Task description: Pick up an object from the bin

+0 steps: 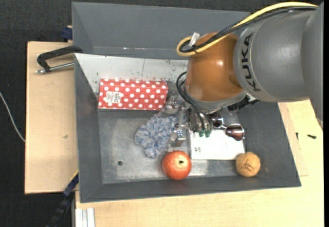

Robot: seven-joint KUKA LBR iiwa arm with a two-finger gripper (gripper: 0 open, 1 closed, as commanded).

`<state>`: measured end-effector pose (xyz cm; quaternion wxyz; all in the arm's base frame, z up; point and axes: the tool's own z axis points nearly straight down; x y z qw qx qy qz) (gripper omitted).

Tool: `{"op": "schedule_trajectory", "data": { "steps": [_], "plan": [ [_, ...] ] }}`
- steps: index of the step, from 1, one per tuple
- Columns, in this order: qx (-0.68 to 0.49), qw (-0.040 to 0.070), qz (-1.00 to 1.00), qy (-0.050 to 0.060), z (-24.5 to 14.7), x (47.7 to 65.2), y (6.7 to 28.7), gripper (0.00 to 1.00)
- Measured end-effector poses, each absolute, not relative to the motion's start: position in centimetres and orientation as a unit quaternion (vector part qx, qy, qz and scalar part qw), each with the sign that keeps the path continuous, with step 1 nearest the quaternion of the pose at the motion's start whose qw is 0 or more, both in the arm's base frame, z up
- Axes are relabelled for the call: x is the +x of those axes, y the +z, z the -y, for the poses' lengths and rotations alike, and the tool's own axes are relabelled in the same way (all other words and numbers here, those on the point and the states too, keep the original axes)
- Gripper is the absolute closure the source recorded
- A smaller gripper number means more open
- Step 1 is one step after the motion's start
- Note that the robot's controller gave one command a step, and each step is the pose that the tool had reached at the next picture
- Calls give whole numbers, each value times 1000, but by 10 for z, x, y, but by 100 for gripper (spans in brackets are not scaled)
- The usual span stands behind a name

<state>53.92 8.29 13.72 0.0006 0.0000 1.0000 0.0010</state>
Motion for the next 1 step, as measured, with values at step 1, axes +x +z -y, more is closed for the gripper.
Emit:
{"op": "schedule_trajectory", "data": {
  "steps": [1],
  "plan": [
    [-148,8,-989,1,-98,537,77,100]
  ]
}}
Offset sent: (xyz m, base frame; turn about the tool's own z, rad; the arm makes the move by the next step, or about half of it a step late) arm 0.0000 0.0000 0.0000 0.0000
